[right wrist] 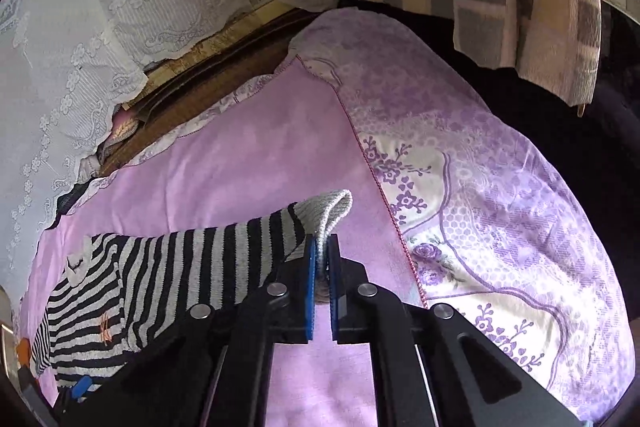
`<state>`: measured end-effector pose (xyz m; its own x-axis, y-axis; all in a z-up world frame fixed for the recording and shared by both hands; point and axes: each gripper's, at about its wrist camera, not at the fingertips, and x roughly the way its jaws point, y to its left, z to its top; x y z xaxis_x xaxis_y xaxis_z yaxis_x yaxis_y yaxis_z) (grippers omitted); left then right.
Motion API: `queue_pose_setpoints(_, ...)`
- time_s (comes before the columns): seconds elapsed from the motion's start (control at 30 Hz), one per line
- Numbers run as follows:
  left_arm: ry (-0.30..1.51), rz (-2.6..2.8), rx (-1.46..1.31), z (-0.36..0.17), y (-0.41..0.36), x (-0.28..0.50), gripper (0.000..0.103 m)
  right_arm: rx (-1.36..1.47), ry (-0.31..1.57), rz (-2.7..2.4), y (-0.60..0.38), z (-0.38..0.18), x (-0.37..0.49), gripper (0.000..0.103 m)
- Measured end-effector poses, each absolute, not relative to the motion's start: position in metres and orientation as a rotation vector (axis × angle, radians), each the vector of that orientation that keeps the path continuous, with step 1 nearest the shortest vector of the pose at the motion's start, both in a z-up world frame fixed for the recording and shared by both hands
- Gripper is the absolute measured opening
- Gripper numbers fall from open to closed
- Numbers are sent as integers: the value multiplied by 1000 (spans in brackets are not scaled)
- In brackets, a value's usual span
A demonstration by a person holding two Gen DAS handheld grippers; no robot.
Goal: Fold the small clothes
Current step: 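Fold the held sleeve across the sweater front with the right tool, release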
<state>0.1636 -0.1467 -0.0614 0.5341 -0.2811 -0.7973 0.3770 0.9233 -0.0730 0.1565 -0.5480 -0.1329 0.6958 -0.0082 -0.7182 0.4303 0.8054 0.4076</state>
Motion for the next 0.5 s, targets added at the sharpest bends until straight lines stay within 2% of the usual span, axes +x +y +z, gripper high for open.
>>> queue_pose_setpoints(0.2,886,-360,164,-53,-145,161,95,506,731,-163,-495,-81,171,6)
queue_pose_setpoints(0.5,823,-166,225,-30,-61,193,95,423,724,-25,-387,-41,217,6)
